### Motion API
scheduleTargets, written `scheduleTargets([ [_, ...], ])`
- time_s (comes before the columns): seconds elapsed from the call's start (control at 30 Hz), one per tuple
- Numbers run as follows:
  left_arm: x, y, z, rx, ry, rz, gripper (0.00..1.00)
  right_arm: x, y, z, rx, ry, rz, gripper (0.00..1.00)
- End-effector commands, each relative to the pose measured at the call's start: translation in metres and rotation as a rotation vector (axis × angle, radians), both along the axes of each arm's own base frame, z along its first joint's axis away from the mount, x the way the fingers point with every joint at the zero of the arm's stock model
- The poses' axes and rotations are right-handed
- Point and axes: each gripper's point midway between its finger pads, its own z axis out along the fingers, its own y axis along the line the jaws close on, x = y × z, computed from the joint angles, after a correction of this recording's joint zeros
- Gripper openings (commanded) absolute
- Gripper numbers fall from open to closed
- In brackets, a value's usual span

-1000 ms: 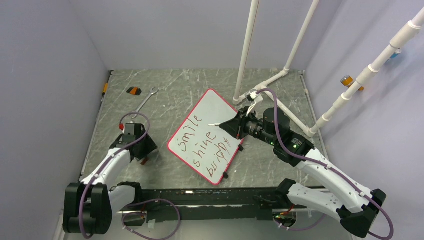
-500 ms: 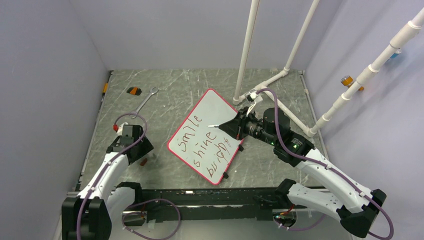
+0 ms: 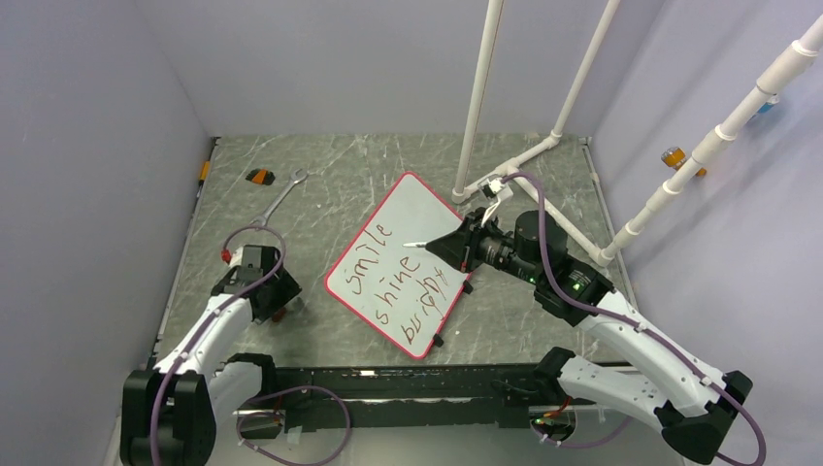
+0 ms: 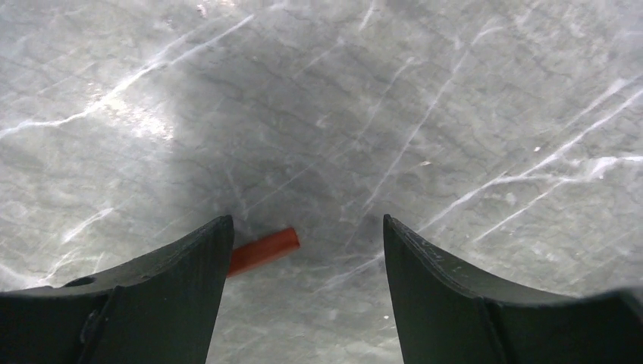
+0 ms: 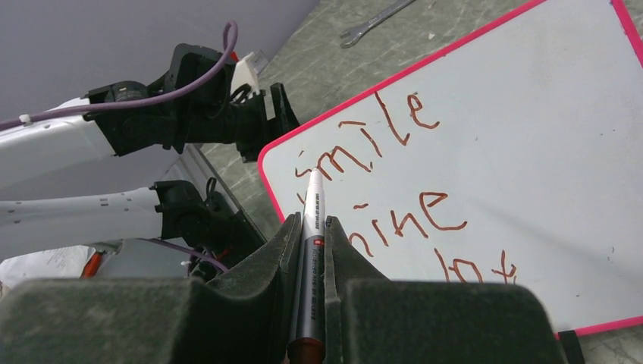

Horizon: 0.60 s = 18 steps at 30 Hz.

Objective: Write a sentence on the whiteboard
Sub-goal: Adjust the pen cap at the center of the board.

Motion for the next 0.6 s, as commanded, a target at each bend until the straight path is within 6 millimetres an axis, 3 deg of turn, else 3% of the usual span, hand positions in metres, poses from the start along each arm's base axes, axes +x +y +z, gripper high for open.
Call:
scheduleTargets([
  [0.0,0.006,-0.027,-0.009,-0.100,-0.006,-0.021,0.75,-0.003,-0.005,0.013,0.033,-0.027,-0.013,0.00],
  [0.23,0.019,-0.061,0.000,-0.116,-0.011,-0.095,0.75,-0.004,-0.008,0.014,0.026,-0.027,-0.020,0.00],
  [0.57,0.007,0.004,0.038,0.129,-0.076,0.005,0.81,-0.006,-0.006,0.014,0.034,-0.024,-0.006,0.00],
])
